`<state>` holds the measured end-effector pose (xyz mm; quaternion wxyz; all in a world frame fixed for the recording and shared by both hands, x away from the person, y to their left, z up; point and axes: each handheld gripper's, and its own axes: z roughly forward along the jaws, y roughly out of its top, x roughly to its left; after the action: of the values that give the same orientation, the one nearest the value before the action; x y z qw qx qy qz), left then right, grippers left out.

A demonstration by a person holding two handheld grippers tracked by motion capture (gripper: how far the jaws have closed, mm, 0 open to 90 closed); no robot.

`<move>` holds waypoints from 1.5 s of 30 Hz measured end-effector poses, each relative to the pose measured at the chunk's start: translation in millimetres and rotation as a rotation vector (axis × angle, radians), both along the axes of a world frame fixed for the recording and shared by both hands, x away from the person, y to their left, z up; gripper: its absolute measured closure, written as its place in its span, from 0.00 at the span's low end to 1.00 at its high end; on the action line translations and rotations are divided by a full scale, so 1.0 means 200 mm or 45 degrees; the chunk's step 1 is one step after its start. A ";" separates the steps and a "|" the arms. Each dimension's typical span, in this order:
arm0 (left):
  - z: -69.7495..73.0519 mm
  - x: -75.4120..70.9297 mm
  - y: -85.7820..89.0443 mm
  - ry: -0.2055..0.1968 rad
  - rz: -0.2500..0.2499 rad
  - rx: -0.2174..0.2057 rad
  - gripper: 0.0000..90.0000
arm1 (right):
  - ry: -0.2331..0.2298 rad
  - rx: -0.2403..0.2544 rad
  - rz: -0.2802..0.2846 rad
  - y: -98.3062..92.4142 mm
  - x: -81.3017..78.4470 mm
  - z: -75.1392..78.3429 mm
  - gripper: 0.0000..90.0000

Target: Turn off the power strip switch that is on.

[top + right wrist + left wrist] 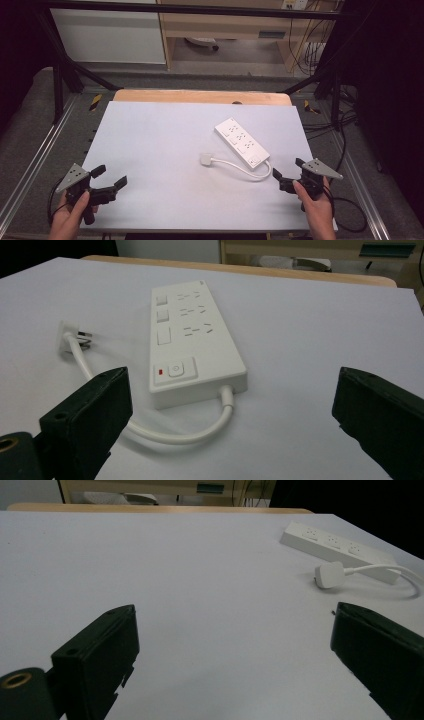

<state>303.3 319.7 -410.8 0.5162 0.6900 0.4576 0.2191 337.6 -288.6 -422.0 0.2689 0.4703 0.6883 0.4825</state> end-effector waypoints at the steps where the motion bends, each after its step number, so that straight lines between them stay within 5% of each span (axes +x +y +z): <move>1: 0.00 0.00 0.00 0.000 0.000 0.000 0.06 | -0.004 0.000 -0.001 0.01 0.00 0.01 0.03; 27: -0.01 0.00 -0.01 0.014 -0.006 0.014 0.06 | -0.005 0.011 0.019 0.07 0.06 0.18 0.07; 36: -0.02 0.00 -0.01 0.020 -0.009 0.014 0.06 | -0.008 0.015 0.025 0.06 0.08 0.23 0.23; 45: -0.02 0.00 -0.01 0.020 -0.010 0.016 0.06 | -0.056 -0.021 0.033 0.09 0.10 0.28 0.52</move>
<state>304.2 317.2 -414.1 0.5091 0.6968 0.4575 0.2144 357.2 -270.7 -366.7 0.2816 0.4483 0.6922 0.4905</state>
